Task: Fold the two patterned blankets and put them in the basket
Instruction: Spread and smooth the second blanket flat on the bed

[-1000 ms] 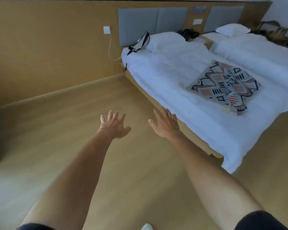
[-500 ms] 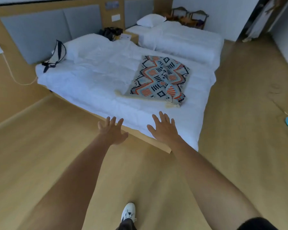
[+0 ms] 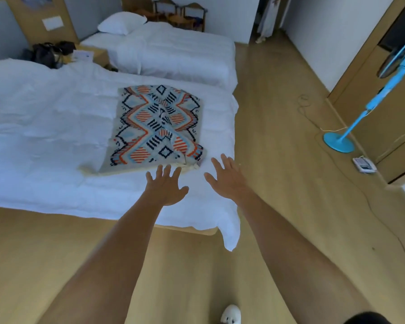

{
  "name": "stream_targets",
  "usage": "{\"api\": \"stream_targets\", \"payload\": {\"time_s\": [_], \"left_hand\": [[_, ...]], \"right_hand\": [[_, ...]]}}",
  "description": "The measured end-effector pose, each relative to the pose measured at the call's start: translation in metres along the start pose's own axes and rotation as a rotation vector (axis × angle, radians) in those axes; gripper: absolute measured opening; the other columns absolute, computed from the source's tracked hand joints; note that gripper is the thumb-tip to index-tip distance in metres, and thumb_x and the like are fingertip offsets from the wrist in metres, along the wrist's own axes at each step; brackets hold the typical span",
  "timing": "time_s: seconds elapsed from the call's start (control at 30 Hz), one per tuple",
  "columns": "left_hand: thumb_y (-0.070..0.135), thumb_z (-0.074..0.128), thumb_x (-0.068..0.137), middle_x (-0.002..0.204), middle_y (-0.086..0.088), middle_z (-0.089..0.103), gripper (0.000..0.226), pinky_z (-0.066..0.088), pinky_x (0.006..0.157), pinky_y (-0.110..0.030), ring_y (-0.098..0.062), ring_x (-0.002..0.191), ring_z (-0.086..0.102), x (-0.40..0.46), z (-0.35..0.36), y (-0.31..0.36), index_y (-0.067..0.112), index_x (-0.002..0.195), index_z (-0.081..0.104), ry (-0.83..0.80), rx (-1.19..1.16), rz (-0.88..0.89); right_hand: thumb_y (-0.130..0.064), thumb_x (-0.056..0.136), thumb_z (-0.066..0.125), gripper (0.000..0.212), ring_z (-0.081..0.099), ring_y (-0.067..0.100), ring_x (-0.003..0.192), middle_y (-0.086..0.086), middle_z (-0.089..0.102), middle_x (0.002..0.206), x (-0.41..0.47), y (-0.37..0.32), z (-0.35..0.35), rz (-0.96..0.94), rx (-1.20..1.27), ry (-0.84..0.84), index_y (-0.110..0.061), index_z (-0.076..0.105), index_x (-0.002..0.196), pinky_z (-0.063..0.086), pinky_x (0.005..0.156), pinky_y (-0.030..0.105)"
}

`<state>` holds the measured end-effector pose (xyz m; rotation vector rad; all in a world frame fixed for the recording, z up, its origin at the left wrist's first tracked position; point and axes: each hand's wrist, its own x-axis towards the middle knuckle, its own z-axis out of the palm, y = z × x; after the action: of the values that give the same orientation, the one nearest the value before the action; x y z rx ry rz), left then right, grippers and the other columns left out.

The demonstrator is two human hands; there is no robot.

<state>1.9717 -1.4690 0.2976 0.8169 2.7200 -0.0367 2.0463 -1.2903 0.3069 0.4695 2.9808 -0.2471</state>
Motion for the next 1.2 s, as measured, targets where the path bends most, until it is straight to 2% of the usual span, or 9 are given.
{"api": "stream_targets", "payload": {"time_s": [0.23, 0.37, 0.63, 0.8, 1.0, 1.2], "left_hand": [[0.057, 0.03, 0.095, 0.161, -0.007, -0.001, 0.073, 0.008, 0.115, -0.057, -0.031, 0.147, -0.003, 0.124, -0.017, 0.06, 0.022, 0.153, 0.003, 0.019, 0.002, -0.008], [0.056, 0.031, 0.095, 0.16, -0.01, 0.0, 0.071, 0.009, 0.114, -0.059, -0.033, 0.147, -0.001, 0.197, -0.03, 0.105, 0.023, 0.153, 0.006, -0.011, -0.024, -0.085], [0.057, 0.029, 0.095, 0.16, -0.01, -0.004, 0.072, 0.007, 0.115, -0.059, -0.033, 0.147, -0.004, 0.309, -0.057, 0.149, 0.022, 0.153, 0.004, -0.046, -0.023, -0.174], [0.058, 0.029, 0.095, 0.16, -0.01, -0.008, 0.074, 0.004, 0.115, -0.059, -0.032, 0.147, -0.007, 0.393, -0.066, 0.158, 0.024, 0.153, 0.0, -0.084, -0.06, -0.254], [0.058, 0.027, 0.096, 0.16, -0.012, -0.008, 0.073, 0.007, 0.115, -0.059, -0.033, 0.146, -0.007, 0.507, -0.074, 0.171, 0.022, 0.153, -0.002, -0.106, -0.115, -0.299], [0.059, 0.024, 0.095, 0.16, -0.011, -0.008, 0.073, 0.01, 0.113, -0.062, -0.034, 0.147, -0.006, 0.599, -0.106, 0.185, 0.024, 0.153, -0.006, -0.111, -0.121, -0.336]], "right_hand": [[-0.052, 0.097, 0.026, 0.063, 0.0, 0.027, 0.145, 0.008, -0.001, 0.159, 0.104, 0.088, -0.009, -0.019, 0.01, 0.019, -0.022, 0.012, 0.15, 0.005, 0.116, 0.05], [-0.052, 0.097, 0.024, 0.063, -0.001, 0.027, 0.146, 0.008, -0.002, 0.159, 0.172, 0.153, -0.022, -0.052, 0.012, -0.027, -0.022, 0.01, 0.151, 0.005, 0.116, 0.05], [-0.052, 0.098, 0.023, 0.063, -0.003, 0.027, 0.146, 0.009, -0.003, 0.159, 0.274, 0.243, -0.048, -0.085, 0.006, -0.068, -0.022, 0.008, 0.151, 0.003, 0.117, 0.049], [-0.052, 0.098, 0.023, 0.063, -0.004, 0.026, 0.146, 0.008, -0.004, 0.159, 0.364, 0.279, -0.052, -0.147, 0.002, -0.094, -0.023, 0.007, 0.151, 0.003, 0.117, 0.049], [-0.052, 0.098, 0.022, 0.064, -0.004, 0.027, 0.146, 0.008, -0.006, 0.159, 0.476, 0.318, -0.058, -0.203, -0.06, -0.168, -0.023, 0.005, 0.151, 0.003, 0.117, 0.049], [-0.052, 0.098, 0.023, 0.064, -0.004, 0.027, 0.146, 0.008, -0.005, 0.159, 0.575, 0.346, -0.077, -0.246, -0.078, -0.171, -0.023, 0.006, 0.151, 0.002, 0.117, 0.049]]}}
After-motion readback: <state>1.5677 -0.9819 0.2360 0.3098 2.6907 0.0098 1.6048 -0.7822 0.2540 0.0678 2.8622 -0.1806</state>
